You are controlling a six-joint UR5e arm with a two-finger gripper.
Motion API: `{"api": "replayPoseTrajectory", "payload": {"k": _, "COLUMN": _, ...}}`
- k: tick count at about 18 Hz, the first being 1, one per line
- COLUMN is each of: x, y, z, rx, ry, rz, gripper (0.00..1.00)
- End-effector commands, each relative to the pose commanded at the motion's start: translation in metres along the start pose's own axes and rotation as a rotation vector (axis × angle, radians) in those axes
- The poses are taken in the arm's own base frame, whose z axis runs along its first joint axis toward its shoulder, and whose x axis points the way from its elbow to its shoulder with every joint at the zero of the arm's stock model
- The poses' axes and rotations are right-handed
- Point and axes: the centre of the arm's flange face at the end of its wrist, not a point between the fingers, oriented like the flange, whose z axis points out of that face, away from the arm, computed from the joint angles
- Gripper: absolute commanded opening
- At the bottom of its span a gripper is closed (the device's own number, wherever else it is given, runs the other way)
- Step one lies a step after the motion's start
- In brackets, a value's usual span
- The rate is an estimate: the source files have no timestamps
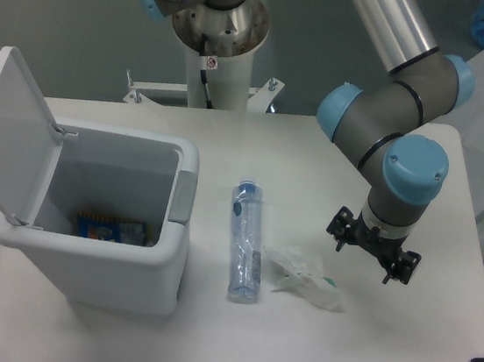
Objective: Place the trash in the trash can
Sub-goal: 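Lower the gripper onto the crumpled white plastic bag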
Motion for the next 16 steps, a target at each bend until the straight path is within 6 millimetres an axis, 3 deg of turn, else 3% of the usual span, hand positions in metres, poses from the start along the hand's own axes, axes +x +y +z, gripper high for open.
{"api": "replayPoseTrajectory", "payload": {"k": 4, "x": 0.004, "y": -0.010, "z": 0.005, "rx": 0.000, "ry": 0.000, "rz": 0.014, "gripper": 1.00}}
{"api": "replayPoseTrajectory", "payload": {"k": 14, "x": 0.008, "y": -0.012, "z": 0.014, "rx": 0.000, "ry": 0.010, "rz": 0.003, "gripper": 1.00}}
{"api": "replayPoseTrajectory", "payload": {"k": 16, "x": 0.017, "y": -0.023, "z": 0.026, "rx": -0.009, "ry": 0.028, "rz": 0.018, "gripper": 1.00}}
